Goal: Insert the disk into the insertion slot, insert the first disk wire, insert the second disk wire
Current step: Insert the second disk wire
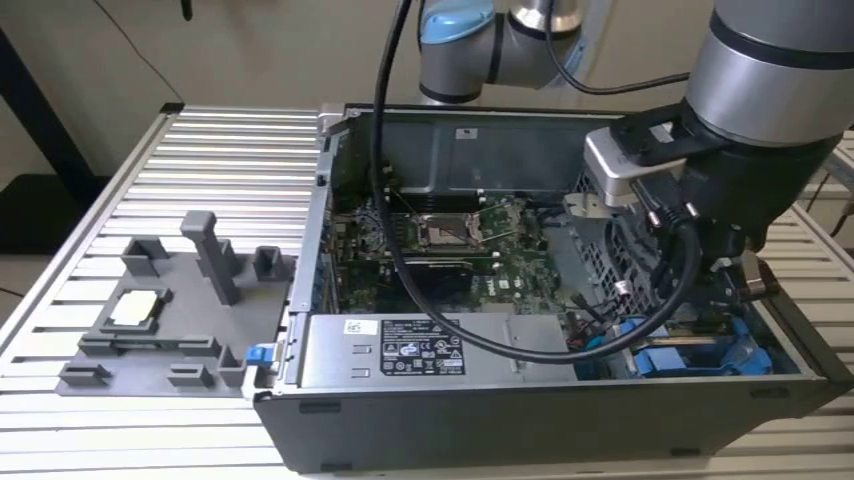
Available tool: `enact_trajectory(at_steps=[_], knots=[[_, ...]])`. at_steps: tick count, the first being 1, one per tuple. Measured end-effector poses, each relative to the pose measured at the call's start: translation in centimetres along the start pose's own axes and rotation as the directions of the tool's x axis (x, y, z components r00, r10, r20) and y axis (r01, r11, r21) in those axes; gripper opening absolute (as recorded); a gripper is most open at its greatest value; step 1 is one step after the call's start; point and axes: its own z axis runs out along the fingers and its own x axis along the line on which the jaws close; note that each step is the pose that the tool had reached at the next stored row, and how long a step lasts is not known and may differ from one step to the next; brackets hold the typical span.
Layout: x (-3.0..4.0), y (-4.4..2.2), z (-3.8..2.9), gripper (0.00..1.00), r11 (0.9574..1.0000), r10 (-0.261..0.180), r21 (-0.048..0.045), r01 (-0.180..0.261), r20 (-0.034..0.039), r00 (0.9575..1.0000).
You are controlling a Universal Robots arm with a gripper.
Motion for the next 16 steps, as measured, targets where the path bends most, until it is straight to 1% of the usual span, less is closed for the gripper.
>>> enact_trajectory(at_steps=[1, 2, 3, 4, 5, 9, 11, 13, 14, 16], knots=[[0.03, -0.05, 0.02, 0.16, 1.0, 0.002, 0.0003, -0.002, 0.009, 1.0], [0.08, -0.12, 0.04, 0.16, 1.0, 0.003, -0.0003, -0.003, 0.0149, 0.9999], [0.14, -0.25, 0.07, 0.16, 1.0, 0.004, -0.0038, -0.004, 0.0158, 0.9999], [0.18, -0.42, 0.11, 0.16, 0.9999, 0.005, -0.0116, -0.005, 0.0164, 0.9999], [0.23, -0.6, 0.15, 0.16, 0.9997, 0.006, -0.0219, -0.005, 0.017, 0.9998], [0.45, -1.37, 0.31, 0.16, 0.9975, 0.01, -0.0699, -0.009, 0.0197, 0.9998], [0.56, -1.77, 0.39, 0.16, 0.9954, 0.013, -0.0947, -0.011, 0.021, 0.9997], [0.69, -2.14, 0.48, 0.16, 0.993, 0.015, -0.1171, -0.013, 0.0222, 0.9996], [0.77, -2.33, 0.52, 0.16, 0.9919, 0.016, -0.1264, -0.013, 0.0228, 0.9996], [0.95, -2.68, 0.59, 0.16, 0.9898, 0.018, -0.1421, -0.014, 0.0236, 0.9996]])
